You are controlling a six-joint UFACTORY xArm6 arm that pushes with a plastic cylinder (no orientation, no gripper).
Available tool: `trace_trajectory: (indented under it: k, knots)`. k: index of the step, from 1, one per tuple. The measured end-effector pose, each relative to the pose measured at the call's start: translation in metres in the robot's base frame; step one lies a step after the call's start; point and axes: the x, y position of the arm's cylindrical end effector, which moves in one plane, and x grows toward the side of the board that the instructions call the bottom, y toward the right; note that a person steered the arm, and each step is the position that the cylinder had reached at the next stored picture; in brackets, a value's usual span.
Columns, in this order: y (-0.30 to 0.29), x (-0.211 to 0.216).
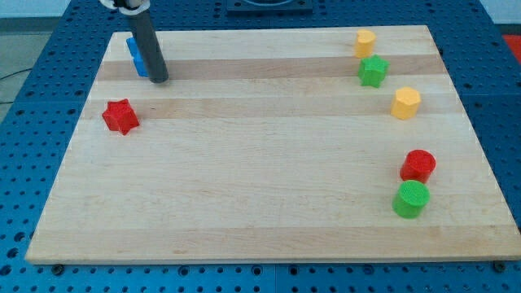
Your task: Move the arm to the right center of the board
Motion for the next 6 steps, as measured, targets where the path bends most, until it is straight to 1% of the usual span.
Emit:
trace_trajectory:
  k: [1, 2, 3, 4, 5, 6]
  knots:
    - [-0.010, -0.017]
    - [0.013, 0.017]
    - [0.061, 0.027]
    - [0.138, 0.077]
    - [0.167, 0.103]
    - [0.279, 0.120]
